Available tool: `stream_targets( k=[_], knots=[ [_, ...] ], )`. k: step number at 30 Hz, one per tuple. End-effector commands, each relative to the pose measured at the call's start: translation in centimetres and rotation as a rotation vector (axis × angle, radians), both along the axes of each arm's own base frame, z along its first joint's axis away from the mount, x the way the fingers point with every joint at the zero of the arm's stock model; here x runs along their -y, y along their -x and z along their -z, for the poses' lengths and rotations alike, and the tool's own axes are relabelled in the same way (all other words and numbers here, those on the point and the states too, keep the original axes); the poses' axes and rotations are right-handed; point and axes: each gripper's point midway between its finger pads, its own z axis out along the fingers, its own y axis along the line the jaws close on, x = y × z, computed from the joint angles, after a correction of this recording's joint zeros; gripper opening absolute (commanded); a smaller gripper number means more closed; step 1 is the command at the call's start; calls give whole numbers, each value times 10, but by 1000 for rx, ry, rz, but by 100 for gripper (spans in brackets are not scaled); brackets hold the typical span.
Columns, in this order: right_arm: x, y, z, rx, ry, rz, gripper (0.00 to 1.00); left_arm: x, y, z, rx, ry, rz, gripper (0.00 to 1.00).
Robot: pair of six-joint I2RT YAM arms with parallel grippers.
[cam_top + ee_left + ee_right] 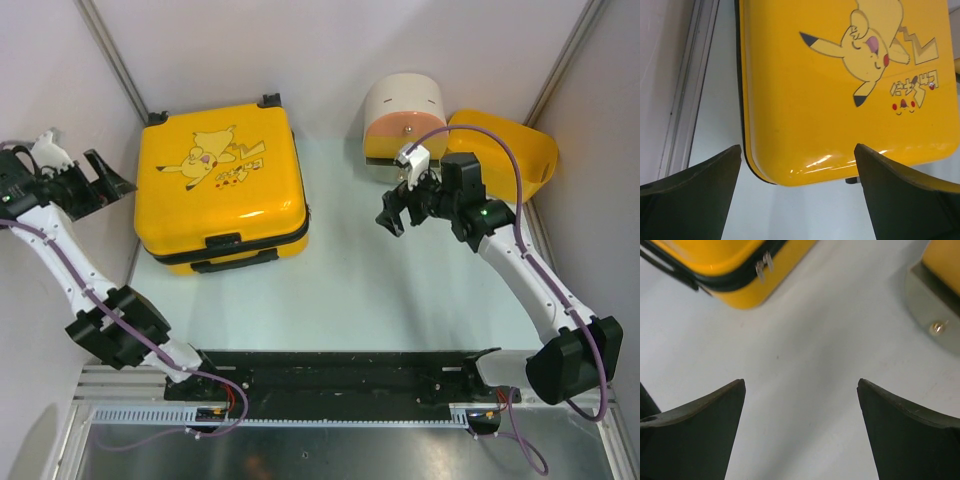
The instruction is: Open, take out, and arrange the luggage
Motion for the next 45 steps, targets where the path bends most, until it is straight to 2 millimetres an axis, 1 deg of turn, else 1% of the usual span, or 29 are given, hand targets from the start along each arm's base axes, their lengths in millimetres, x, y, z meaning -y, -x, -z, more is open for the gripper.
stream_targets(
  k=[1, 2, 3, 5, 6, 7, 8, 11, 16, 19, 20, 21, 22, 23, 25, 26, 28, 30, 31, 32, 34, 35, 37, 38, 39, 40, 41, 42, 45],
  knots=[
    [-25, -23, -56, 201, -131, -42, 100, 12, 4, 11, 53, 26, 151, 100],
    [-32, -23, -55, 207, -130, -54, 100, 14, 6, 24, 34, 35, 167, 100],
    [-38, -25, -54, 209, -125, -64, 100, 14, 7, 31, 24, 38, 173, 100],
    [-47, -27, -39, 185, -99, -83, 99, 16, 8, 48, -3, 66, 188, 100],
    [-58, -21, -35, 174, -96, -114, 98, 18, 8, 53, -5, 81, 197, 100],
    [-64, -21, -25, 152, -86, -131, 97, 20, 7, 59, -8, 113, 210, 100],
    [-69, -19, -21, 147, -82, -150, 97, 22, 7, 68, -21, 142, 216, 100],
    [-86, -17, -7, 126, -73, -195, 98, 25, 4, 82, -28, 197, 233, 100],
    [-108, -12, 0, 145, -72, -274, 99, 30, 3, 98, -36, 241, 247, 100],
    [-117, -16, 6, 143, -80, -282, 100, 40, 6, 116, -74, 247, 265, 100],
    [-120, -15, 7, 146, -83, -292, 100, 49, 7, 124, -93, 256, 286, 100],
    [-122, -17, 14, 140, -78, -304, 100, 54, 8, 126, -93, 256, 298, 100],
    [-125, -18, 14, 155, -76, -322, 100, 60, 8, 128, -96, 260, 309, 100],
    [-128, -15, 16, 161, -80, -358, 100, 71, 8, 132, -112, 270, 332, 100],
    [-134, -15, 24, 169, -76, -408, 100, 79, 6, 132, -115, 251, 351, 100],
    [-139, -10, 25, 188, -83, -471, 100, 87, 4, 132, -122, 249, 366, 100],
    [-145, -10, 31, 217, -85, -535, 100, 86, 0, 130, -117, 241, 359, 100],
    [-151, -10, 31, 285, -84, -609, 100, 82, -5, 126, -114, 236, 344, 100],
    [-154, -12, 40, 289, -75, -628, 99, 78, -7, 128, -126, 229, 330, 100],
    [-155, -14, 43, 335, -60, -666, 98, 76, -9, 126, -121, 215, 330, 100],
    [-155, -21, 52, 352, -59, -688, 95, 73, -10, 127, -122, 197, 329, 100],
    [-158, -28, 62, 358, -63, -700, 93, 72, -11, 125, -119, 186, 330, 100],
    [-153, -40, 64, 412, -76, -722, 86, 69, -12, 125, -119, 174, 325, 100],
    [-152, -46, 74, 409, -77, -724, 85, 68, -13, 124, -117, 168, 325, 100],
    [-153, -53, 71, 446, -88, -721, 83, 67, -13, 123, -116, 163, 324, 100],
    [-150, -59, 71, 453, -105, -719, 77, 66, -14, 121, -109, 156, 326, 100],
    [-150, -63, 77, 448, -116, -717, 75, 66, -14, 120, -107, 151, 328, 100],
    [-151, -69, 73, 470, -140, -711, 72, 66, -15, 120, -106, 150, 328, 100],
    [-157, -78, 77, 492, -174, -708, 66, 66, -16, 120, -104, 150, 333, 100]
  ],
)
